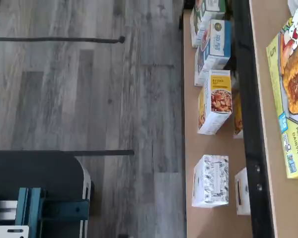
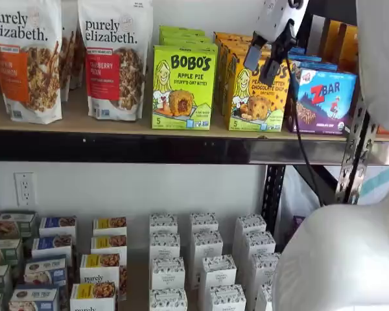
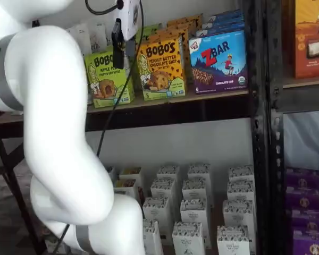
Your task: Pick up the orange box on the top shelf, the fifth box from the left
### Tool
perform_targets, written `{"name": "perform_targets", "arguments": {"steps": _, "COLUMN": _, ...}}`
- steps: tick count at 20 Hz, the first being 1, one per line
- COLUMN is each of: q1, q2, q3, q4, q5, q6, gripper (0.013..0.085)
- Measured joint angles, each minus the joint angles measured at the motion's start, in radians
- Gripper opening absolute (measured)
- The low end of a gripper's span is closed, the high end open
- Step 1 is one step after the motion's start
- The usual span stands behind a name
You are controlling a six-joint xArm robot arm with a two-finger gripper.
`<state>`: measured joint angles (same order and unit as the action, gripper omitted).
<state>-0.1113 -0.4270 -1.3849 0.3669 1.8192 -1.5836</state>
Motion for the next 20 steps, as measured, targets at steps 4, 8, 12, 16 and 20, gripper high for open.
{"name": "perform_targets", "arguments": {"steps": 4, "q1": -0.013, "q2": 0.036, "q3": -0.055, "q4": 0.058, "q5": 0.043, "q6": 0.011, "gripper": 0.085}}
{"name": "perform_targets", "arguments": {"steps": 8, "q1": -0.005, "q2": 0.058, "q3": -0.094, "q4": 0.078, "q5": 0.042, "q6": 0.03, "gripper": 0.085}}
{"name": "perform_targets", "arguments": {"steps": 12, "q1": -0.021, "q2": 0.035, "q3": -0.06, "q4": 0.144, "q5": -0.058, "q6": 0.03, "gripper": 0.085}}
{"name": "perform_targets", "arguments": {"steps": 16, "q1": -0.007, "q2": -0.04, "q3": 0.051, "q4": 0.167, "q5": -0.297, "q6": 0.03, "gripper": 0.085}}
{"name": "perform_targets", "arguments": {"steps": 20, "q1": 0.024, "q2": -0.069, "q3": 0.111, "q4": 0.113, "q5": -0.47, "q6": 0.03, "gripper": 0.085}}
